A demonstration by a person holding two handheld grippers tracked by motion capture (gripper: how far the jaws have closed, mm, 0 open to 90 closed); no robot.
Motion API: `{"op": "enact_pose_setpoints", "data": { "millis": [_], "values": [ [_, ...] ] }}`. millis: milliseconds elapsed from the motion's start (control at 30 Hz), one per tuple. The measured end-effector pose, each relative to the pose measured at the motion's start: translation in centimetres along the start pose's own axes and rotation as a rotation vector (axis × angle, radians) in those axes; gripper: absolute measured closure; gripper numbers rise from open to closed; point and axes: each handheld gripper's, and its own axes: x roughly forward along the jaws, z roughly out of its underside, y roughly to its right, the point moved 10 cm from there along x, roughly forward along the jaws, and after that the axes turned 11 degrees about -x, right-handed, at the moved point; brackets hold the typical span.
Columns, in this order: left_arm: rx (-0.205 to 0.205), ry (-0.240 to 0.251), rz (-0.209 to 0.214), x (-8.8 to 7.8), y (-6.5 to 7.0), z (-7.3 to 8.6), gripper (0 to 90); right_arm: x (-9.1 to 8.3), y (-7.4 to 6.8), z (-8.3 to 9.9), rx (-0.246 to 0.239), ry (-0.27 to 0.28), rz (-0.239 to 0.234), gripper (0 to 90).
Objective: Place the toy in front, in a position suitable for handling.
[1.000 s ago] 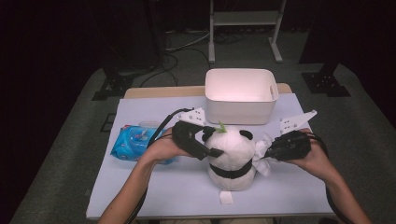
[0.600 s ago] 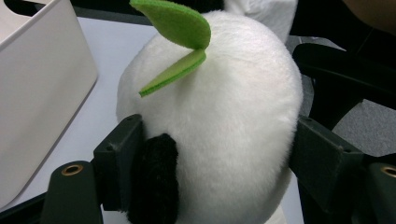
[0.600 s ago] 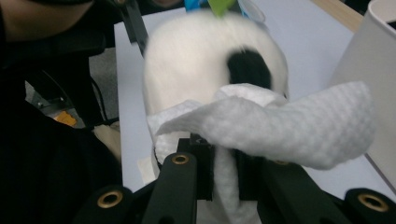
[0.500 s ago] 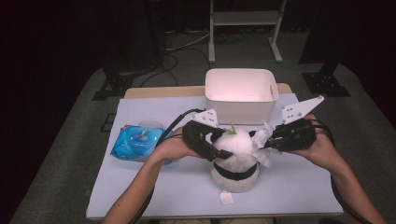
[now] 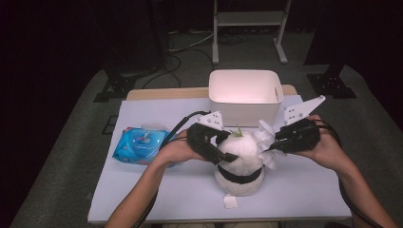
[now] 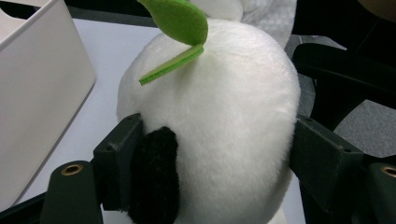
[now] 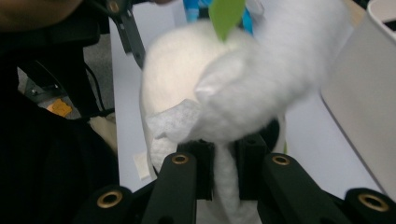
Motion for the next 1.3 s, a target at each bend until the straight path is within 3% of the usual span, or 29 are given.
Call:
{"op": "enact_pose_setpoints", "data": {
  "millis": [133, 300, 733, 1100, 1300],
  "values": [
    [0.000, 0.000, 0.004, 0.2, 0.1, -0.1, 24.3, -0.1, 0.0, 1.1, 0.028, 0.002, 0.005, 79.7],
    [0.003, -0.007, 0.002, 0.3, 0.1, -0.2, 24.3, -0.4, 0.0, 0.8, 0.015, 0.000, 0.016, 79.8],
    [0.029, -0.024, 0.004, 0.8, 0.7, -0.6, 24.3, -0.1, 0.2, -3.4, -0.065, -0.012, 0.006, 79.7],
    [0.024, -0.014, 0.008, 0.8, 0.7, -0.6, 24.3, -0.5, 0.6, -1.7, -0.024, -0.030, 0.009, 79.7],
    [0.034, -0.033, 0.010, 0.9, 0.8, -0.8, 24.3, -0.5, 0.5, -2.3, -0.044, -0.030, 0.007, 79.7]
  ]
}}
